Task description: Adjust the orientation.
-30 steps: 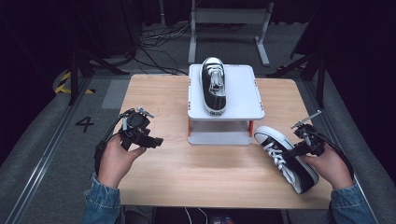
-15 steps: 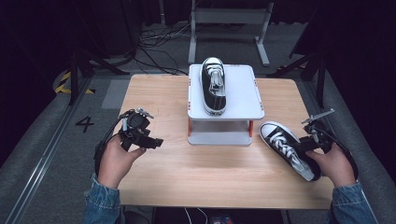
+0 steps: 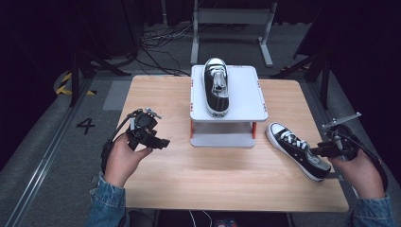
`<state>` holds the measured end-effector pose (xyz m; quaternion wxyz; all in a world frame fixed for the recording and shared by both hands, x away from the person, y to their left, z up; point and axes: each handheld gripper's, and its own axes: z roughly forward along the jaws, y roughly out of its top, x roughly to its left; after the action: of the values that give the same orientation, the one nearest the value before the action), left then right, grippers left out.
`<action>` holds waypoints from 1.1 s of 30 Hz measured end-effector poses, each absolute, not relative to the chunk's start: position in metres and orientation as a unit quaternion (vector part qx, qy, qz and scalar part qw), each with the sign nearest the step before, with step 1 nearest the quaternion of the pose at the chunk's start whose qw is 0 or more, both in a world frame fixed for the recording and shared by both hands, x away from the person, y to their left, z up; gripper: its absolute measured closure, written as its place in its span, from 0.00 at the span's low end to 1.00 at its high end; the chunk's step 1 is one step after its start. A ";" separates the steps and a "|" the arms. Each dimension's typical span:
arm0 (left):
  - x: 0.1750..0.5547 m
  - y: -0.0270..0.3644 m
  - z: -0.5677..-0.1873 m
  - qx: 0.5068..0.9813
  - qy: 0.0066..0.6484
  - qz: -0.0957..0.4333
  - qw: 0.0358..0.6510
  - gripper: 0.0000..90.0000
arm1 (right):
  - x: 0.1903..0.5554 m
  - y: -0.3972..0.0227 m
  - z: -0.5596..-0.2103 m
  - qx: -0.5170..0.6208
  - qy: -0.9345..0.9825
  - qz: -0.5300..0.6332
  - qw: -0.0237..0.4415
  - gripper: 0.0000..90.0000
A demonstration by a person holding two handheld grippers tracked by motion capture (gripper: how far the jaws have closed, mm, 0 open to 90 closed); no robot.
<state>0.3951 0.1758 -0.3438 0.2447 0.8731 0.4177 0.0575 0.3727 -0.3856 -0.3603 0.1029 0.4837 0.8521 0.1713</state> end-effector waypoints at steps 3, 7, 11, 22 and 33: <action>0.397 0.173 -0.343 0.876 0.413 0.054 0.243 0.40 | 0.371 -0.380 -0.367 0.474 0.865 0.143 0.085 0.66; 0.401 0.169 -0.344 0.879 0.408 0.051 0.243 0.40 | 0.375 -0.373 -0.385 0.468 0.874 0.112 0.070 0.71; 0.403 0.168 -0.346 0.881 0.404 0.049 0.240 0.40 | 0.377 -0.361 -0.392 0.453 0.883 0.104 0.063 0.95; 0.399 0.173 -0.346 0.878 0.411 0.050 0.242 0.40 | 0.379 -0.312 -0.391 0.418 0.895 0.157 0.021 0.75; 0.406 0.169 -0.348 0.880 0.407 0.043 0.242 0.40 | 0.357 -0.340 -0.348 0.398 0.890 0.195 0.111 0.51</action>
<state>0.4058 0.1695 -0.3479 0.2418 0.8798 0.4069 0.0431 0.3567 -0.3398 -0.3477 0.1108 0.3981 0.8896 0.1948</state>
